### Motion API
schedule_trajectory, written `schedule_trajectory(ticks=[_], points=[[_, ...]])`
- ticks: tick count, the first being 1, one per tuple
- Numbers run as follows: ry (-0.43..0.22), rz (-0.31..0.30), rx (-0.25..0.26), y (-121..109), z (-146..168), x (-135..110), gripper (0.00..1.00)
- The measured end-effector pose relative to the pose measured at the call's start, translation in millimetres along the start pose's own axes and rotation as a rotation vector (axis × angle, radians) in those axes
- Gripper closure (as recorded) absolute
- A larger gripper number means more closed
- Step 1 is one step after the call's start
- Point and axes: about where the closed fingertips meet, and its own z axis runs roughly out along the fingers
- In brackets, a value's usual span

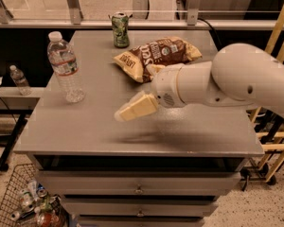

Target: Knock water bottle over

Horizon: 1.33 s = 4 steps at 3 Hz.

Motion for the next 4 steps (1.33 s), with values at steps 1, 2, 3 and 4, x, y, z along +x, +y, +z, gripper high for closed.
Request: schedule_trajectory(ticks=[1,2,3,4], points=[[-0.030,-0.006,0.070,-15,2,-11,0.00],[-0.030,-0.007,0.071,-16,2,-11,0.00],[-0.103,-0.022,0.052,-11,17,-27,0.00],[-0.199,-0.046,0.031,-7,43,-58,0.00]])
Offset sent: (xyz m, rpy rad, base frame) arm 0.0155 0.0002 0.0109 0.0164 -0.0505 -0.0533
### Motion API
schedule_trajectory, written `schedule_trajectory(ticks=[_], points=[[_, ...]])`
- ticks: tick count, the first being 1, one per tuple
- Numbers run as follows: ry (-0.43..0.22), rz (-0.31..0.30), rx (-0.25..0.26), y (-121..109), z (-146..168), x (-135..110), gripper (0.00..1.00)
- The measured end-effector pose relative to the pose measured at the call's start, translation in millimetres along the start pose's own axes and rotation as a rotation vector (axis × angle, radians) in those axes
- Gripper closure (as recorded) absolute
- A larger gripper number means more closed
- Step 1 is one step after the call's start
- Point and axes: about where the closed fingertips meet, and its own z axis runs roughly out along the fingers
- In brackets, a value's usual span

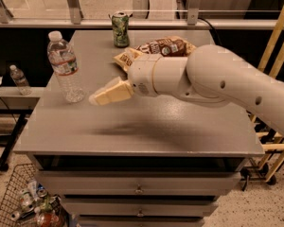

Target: Knock water bottle over

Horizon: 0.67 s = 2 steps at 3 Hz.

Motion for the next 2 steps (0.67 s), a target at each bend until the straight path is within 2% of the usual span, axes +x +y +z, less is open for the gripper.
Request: schedule_trajectory(ticks=[1,2], points=[[-0.049,-0.012,-0.019,4,31,-20,0.00],[-0.066,0.003,-0.047,10,61,-28,0.00]])
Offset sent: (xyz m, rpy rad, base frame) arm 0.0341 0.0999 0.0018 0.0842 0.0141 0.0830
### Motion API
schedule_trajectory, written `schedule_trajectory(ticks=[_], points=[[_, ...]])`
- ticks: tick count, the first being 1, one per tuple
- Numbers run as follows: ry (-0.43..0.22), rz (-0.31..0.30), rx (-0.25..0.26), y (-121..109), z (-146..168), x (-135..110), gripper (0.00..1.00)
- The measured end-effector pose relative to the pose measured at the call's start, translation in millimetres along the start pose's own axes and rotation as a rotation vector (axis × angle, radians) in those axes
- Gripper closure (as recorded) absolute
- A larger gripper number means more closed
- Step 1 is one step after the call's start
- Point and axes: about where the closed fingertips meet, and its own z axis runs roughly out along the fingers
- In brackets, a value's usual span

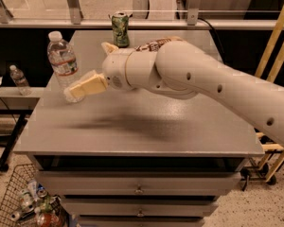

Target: Knock water bottle over

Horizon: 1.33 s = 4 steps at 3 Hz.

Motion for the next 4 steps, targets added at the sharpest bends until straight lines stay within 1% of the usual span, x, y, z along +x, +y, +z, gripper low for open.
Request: schedule_trajectory(ticks=[1,3,4], points=[[-0.010,0.025,-0.031,5,24,1,0.00],[-0.099,0.046,-0.067,11,49,-8,0.00],[-0.130,0.045,-0.081,14,56,-10,0.18]])
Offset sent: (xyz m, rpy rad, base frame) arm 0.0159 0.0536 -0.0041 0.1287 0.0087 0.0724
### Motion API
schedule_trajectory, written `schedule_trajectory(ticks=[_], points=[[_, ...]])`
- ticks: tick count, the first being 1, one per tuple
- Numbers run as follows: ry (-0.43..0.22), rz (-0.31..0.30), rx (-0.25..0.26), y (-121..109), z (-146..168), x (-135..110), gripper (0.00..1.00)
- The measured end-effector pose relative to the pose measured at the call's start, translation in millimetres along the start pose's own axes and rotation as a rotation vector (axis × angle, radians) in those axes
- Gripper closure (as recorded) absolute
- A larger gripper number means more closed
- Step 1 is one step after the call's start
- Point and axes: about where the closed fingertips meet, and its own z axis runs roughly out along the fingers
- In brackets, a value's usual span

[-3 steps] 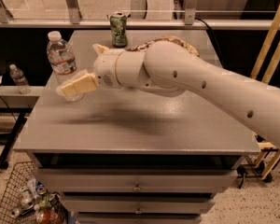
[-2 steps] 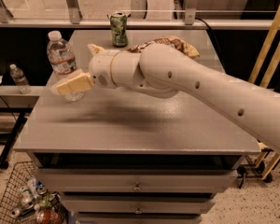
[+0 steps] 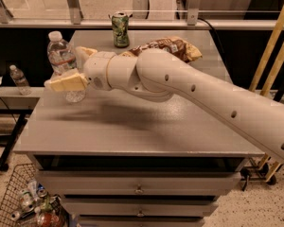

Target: Knock water bottle over

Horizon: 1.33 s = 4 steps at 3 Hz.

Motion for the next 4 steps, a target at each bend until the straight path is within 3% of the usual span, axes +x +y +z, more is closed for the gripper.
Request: schedule_trajectory(ticks=[1,2,3,4], points=[[-0.016,0.002,-0.005,1,2,0,0.41],[-0.012,-0.005,-0.001,-1,-3,0,0.73],[0.014,-0.044,0.027,-7,-18,-8,0.95],[0.066,-0.151,0.011,-14,-25,-47,1.00]])
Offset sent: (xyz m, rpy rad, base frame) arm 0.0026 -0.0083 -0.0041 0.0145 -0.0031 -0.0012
